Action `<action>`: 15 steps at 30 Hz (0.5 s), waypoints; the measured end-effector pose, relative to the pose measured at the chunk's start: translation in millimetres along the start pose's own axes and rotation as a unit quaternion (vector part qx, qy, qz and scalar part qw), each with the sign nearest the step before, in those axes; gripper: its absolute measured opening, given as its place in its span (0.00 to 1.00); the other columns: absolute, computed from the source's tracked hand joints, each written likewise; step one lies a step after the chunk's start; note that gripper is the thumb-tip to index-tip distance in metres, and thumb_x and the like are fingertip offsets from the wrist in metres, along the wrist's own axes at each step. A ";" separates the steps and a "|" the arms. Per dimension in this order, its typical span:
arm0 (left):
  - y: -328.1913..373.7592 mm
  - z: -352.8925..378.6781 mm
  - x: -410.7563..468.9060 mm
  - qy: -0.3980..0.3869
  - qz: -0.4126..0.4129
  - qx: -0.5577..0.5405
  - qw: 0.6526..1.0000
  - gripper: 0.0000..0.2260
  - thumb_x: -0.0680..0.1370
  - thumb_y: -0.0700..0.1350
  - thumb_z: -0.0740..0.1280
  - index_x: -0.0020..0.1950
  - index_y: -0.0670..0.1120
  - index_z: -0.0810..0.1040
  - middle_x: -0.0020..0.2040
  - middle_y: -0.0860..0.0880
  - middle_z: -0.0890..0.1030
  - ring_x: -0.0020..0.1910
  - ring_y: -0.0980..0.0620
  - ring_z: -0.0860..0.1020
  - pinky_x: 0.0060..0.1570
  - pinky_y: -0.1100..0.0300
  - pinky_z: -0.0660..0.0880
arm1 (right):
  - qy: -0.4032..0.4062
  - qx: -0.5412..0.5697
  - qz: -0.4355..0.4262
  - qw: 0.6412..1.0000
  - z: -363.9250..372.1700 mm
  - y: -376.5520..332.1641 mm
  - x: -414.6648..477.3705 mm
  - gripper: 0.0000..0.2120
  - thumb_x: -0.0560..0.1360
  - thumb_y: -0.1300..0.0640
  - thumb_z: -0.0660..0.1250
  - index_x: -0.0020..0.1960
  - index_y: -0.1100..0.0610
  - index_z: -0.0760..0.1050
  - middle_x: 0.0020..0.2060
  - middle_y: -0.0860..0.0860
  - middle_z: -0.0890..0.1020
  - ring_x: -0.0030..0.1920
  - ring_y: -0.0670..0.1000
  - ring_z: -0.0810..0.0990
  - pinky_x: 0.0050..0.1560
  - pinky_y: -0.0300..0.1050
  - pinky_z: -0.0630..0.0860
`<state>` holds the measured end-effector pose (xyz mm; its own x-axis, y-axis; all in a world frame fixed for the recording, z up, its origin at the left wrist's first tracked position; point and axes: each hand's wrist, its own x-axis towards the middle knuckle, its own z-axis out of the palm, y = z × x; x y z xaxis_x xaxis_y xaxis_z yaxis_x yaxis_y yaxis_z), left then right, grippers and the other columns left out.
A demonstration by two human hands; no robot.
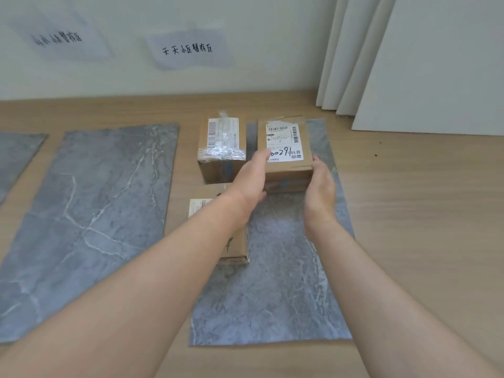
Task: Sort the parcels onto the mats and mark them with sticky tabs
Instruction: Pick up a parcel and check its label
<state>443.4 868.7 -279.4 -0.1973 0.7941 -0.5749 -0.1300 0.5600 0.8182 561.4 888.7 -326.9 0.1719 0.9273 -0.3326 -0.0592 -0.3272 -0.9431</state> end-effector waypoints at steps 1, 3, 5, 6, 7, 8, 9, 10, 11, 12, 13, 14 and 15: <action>0.2 1.5 2.4 -0.004 -0.002 -0.003 1.000 0.15 0.81 0.60 0.57 0.61 0.56 0.77 0.61 0.55 0.80 0.61 0.55 0.75 0.68 0.52 0.69 | -0.001 0.001 -0.002 1.000 1.4 4.8 4.0 0.23 0.81 0.46 0.55 0.72 0.47 0.75 0.65 0.44 0.78 0.67 0.45 0.75 0.70 0.46 0.70; 4.0 4.8 1.9 -0.015 -0.005 -0.007 1.000 0.14 0.82 0.59 0.57 0.59 0.56 0.77 0.59 0.56 0.80 0.59 0.57 0.76 0.67 0.53 0.69 | 0.000 0.007 -0.008 1.000 2.3 9.4 7.2 0.21 0.84 0.50 0.53 0.73 0.48 0.74 0.65 0.44 0.79 0.66 0.43 0.75 0.66 0.41 0.72; 6.8 5.4 -0.7 -0.021 0.003 -0.019 1.000 0.17 0.82 0.59 0.57 0.65 0.54 0.75 0.60 0.56 0.79 0.63 0.56 0.74 0.70 0.52 0.68 | 0.001 0.013 0.001 1.000 0.8 8.7 4.3 0.22 0.85 0.49 0.53 0.77 0.48 0.69 0.71 0.45 0.75 0.71 0.44 0.71 0.66 0.39 0.69; 9.0 4.1 -4.6 -0.018 0.006 -0.025 1.000 0.16 0.82 0.59 0.57 0.66 0.53 0.73 0.59 0.57 0.77 0.64 0.57 0.72 0.71 0.51 0.68 | 0.004 0.019 0.010 1.000 -1.1 5.1 0.4 0.23 0.85 0.49 0.54 0.80 0.48 0.65 0.75 0.45 0.70 0.75 0.44 0.67 0.67 0.39 0.65; 11.9 1.4 -12.1 -0.007 0.012 -0.032 0.999 0.15 0.83 0.58 0.57 0.65 0.54 0.71 0.56 0.58 0.75 0.62 0.58 0.69 0.71 0.51 0.67 | 0.007 0.026 0.014 1.000 -3.3 0.1 -5.0 0.25 0.85 0.49 0.54 0.81 0.48 0.61 0.78 0.45 0.66 0.77 0.45 0.64 0.68 0.39 0.62; 14.9 -2.1 -21.4 0.004 0.016 -0.041 0.999 0.13 0.83 0.58 0.57 0.65 0.54 0.71 0.53 0.58 0.72 0.61 0.57 0.68 0.72 0.51 0.68 | 0.011 0.027 0.012 1.000 -5.8 -6.2 -11.3 0.25 0.85 0.49 0.55 0.82 0.48 0.59 0.79 0.44 0.64 0.78 0.44 0.62 0.67 0.38 0.60; 18.1 -5.6 -32.9 0.008 0.017 -0.046 0.999 0.12 0.84 0.57 0.56 0.63 0.54 0.71 0.53 0.59 0.73 0.62 0.56 0.68 0.71 0.51 0.68 | 0.017 0.026 0.004 1.000 -8.4 -13.3 -18.8 0.25 0.85 0.49 0.55 0.82 0.48 0.58 0.79 0.44 0.64 0.78 0.44 0.61 0.66 0.38 0.59; 20.7 -9.7 -45.4 0.004 0.021 -0.048 0.999 0.14 0.84 0.57 0.56 0.65 0.54 0.72 0.57 0.58 0.74 0.65 0.54 0.69 0.70 0.51 0.69 | 0.022 0.022 -0.003 1.000 -10.6 -21.8 -28.1 0.25 0.85 0.49 0.55 0.82 0.48 0.59 0.78 0.44 0.65 0.77 0.44 0.62 0.65 0.37 0.59; 23.5 -14.1 -59.8 -0.002 0.029 -0.052 0.998 0.18 0.84 0.58 0.56 0.71 0.53 0.70 0.64 0.56 0.73 0.71 0.52 0.68 0.69 0.51 0.70 | 0.024 0.025 -0.008 0.999 -11.7 -30.9 -38.4 0.25 0.85 0.49 0.55 0.81 0.48 0.61 0.78 0.44 0.66 0.77 0.45 0.63 0.65 0.38 0.59; 26.2 -18.8 -74.4 -0.004 0.038 -0.056 0.998 0.23 0.84 0.59 0.55 0.76 0.51 0.66 0.73 0.52 0.69 0.75 0.50 0.64 0.69 0.51 0.70 | 0.020 0.029 -0.012 0.999 -12.4 -40.2 -49.8 0.24 0.85 0.48 0.55 0.81 0.49 0.62 0.77 0.44 0.67 0.77 0.45 0.64 0.66 0.38 0.60; 28.7 -23.5 -89.5 -0.002 0.044 -0.054 0.998 0.26 0.83 0.60 0.55 0.79 0.51 0.61 0.78 0.49 0.64 0.78 0.48 0.62 0.70 0.51 0.69 | 0.013 0.036 -0.017 0.999 -12.6 -50.5 -62.8 0.24 0.85 0.47 0.55 0.80 0.49 0.64 0.76 0.44 0.69 0.76 0.45 0.65 0.66 0.39 0.61; 32.1 -28.2 -105.5 0.002 0.050 -0.050 0.997 0.28 0.83 0.60 0.55 0.80 0.51 0.59 0.79 0.47 0.62 0.78 0.47 0.61 0.70 0.50 0.69 | 0.006 0.041 -0.022 0.999 -12.1 -61.4 -76.5 0.24 0.84 0.47 0.55 0.79 0.49 0.65 0.75 0.43 0.70 0.75 0.44 0.66 0.67 0.39 0.62; 35.2 -32.7 -122.6 0.009 0.056 -0.048 0.997 0.28 0.83 0.61 0.55 0.81 0.51 0.59 0.79 0.46 0.62 0.78 0.47 0.61 0.71 0.50 0.68 | -0.003 0.047 -0.028 0.998 -12.3 -73.1 -91.4 0.24 0.84 0.47 0.55 0.78 0.50 0.67 0.72 0.42 0.71 0.73 0.43 0.68 0.67 0.39 0.62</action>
<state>431.2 783.3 -179.8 -0.2326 0.8461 -0.4795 -0.1975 0.4417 0.8752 562.1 825.6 -227.6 0.1725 0.9448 -0.2787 -0.1420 -0.2562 -0.9561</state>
